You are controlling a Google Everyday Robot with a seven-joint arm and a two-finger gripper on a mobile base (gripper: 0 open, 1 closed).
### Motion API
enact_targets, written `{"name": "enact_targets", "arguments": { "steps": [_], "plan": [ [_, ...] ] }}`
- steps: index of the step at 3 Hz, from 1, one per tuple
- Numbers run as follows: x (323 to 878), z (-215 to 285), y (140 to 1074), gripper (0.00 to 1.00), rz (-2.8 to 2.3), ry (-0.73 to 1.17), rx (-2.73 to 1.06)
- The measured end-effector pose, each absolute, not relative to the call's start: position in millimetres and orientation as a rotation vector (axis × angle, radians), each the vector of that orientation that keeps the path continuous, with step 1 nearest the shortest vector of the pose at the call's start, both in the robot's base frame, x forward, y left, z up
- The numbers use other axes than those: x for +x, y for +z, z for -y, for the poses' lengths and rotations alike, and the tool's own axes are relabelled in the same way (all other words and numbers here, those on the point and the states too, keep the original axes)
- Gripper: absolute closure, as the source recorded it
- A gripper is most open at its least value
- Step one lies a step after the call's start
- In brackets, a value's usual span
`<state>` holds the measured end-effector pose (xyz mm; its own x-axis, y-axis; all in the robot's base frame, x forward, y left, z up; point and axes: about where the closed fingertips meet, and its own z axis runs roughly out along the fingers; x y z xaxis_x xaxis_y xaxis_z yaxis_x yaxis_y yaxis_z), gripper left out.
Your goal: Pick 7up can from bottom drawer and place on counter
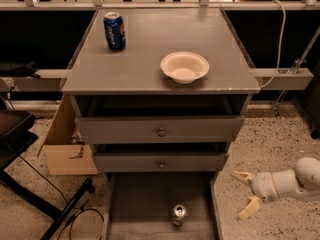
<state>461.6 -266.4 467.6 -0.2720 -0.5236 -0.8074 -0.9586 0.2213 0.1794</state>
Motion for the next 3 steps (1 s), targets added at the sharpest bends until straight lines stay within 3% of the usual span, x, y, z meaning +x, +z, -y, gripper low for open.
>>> {"name": "enact_targets", "arguments": {
  "steps": [2, 3],
  "plan": [
    [447, 258, 377, 0.0, -1.703, 1.042, -1.349],
    [447, 258, 377, 0.0, -1.703, 1.042, -1.349]
  ]
}}
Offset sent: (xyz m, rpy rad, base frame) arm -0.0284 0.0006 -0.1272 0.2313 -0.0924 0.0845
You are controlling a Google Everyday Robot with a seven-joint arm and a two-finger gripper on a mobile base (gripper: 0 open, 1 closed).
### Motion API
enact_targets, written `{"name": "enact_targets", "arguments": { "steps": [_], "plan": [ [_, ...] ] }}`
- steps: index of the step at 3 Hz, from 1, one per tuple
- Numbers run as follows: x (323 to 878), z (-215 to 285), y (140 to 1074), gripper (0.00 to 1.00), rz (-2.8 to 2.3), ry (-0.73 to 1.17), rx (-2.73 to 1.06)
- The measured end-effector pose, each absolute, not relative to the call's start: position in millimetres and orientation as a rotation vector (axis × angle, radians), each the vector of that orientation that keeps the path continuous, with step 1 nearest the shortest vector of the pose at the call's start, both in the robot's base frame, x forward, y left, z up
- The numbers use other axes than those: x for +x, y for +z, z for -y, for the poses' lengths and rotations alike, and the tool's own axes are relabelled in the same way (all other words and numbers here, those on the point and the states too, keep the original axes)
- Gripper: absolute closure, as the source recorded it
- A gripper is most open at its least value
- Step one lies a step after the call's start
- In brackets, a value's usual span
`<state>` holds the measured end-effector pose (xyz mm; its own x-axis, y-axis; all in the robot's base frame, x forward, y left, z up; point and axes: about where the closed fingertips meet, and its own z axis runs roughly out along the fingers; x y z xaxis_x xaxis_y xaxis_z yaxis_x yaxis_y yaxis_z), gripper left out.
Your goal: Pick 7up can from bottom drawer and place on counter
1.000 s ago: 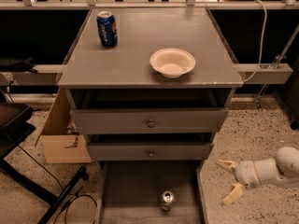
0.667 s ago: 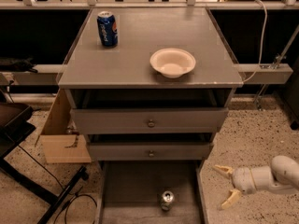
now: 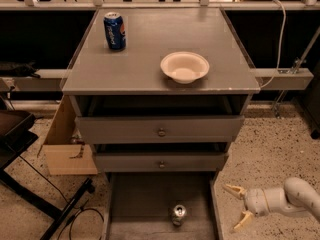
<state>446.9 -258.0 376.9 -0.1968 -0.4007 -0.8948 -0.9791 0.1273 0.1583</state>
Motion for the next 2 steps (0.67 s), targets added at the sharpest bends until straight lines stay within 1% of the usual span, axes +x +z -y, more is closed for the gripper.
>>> {"name": "enact_targets", "arguments": {
  "steps": [1, 2],
  "plan": [
    [452, 248, 368, 0.0, -1.657, 1.061, -1.369],
    [467, 213, 323, 0.0, -1.499, 1.101, -1.387]
  ]
}}
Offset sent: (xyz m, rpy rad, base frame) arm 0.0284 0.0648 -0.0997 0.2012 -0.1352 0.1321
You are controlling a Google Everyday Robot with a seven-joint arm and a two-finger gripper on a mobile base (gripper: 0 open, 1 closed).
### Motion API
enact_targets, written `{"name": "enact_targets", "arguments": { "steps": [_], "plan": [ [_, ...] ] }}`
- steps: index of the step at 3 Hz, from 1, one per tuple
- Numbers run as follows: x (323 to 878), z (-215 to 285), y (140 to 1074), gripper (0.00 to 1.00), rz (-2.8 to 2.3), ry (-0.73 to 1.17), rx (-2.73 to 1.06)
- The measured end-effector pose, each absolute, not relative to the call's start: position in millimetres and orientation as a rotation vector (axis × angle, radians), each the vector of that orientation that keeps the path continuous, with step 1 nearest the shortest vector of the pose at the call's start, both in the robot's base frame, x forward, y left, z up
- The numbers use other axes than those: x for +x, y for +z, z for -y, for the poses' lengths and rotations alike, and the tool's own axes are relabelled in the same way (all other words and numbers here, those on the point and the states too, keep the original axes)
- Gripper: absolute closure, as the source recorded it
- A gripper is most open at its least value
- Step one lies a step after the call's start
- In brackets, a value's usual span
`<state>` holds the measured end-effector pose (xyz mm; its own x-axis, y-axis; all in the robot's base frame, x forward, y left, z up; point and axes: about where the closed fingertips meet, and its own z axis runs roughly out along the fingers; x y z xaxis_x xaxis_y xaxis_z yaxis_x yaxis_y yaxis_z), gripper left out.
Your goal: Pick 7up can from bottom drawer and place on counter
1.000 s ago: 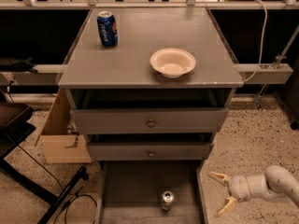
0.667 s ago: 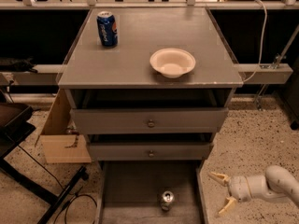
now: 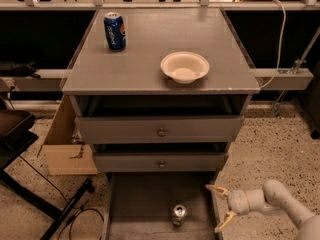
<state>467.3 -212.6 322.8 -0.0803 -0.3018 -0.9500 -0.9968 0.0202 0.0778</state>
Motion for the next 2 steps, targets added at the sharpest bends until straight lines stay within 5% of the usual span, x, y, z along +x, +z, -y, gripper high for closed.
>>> {"name": "enact_targets", "arguments": {
  "steps": [2],
  "plan": [
    [473, 171, 265, 0.0, -1.381, 1.066, -1.387]
  ]
}}
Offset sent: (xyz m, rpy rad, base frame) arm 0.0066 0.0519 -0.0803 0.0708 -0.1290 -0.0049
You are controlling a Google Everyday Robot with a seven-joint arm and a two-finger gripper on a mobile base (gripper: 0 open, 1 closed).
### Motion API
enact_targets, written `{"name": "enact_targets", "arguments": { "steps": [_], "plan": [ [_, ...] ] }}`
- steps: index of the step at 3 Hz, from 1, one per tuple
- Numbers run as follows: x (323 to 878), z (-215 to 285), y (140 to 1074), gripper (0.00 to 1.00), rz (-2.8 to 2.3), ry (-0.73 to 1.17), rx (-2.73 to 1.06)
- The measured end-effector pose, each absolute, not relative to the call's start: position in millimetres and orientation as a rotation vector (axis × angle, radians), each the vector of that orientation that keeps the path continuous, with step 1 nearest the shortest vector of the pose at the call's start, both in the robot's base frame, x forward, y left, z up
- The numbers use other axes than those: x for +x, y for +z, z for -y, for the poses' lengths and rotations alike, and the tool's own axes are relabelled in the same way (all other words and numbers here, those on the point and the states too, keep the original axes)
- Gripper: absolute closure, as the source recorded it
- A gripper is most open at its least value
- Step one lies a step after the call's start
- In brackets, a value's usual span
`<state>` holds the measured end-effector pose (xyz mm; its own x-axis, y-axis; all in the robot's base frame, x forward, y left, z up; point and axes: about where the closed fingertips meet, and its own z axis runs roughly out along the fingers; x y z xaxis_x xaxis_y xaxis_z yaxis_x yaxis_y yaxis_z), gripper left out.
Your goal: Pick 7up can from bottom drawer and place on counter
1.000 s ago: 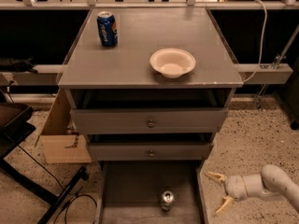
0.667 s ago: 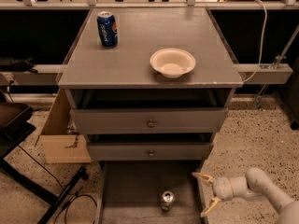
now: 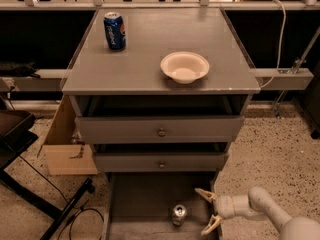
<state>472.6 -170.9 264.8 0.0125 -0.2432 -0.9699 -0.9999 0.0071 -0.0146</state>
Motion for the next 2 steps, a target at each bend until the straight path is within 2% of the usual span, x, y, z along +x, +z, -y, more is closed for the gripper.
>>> {"name": "enact_targets", "arguments": {
  "steps": [2],
  "plan": [
    [478, 136, 227, 0.0, -1.477, 0.975, -1.336]
  ]
}}
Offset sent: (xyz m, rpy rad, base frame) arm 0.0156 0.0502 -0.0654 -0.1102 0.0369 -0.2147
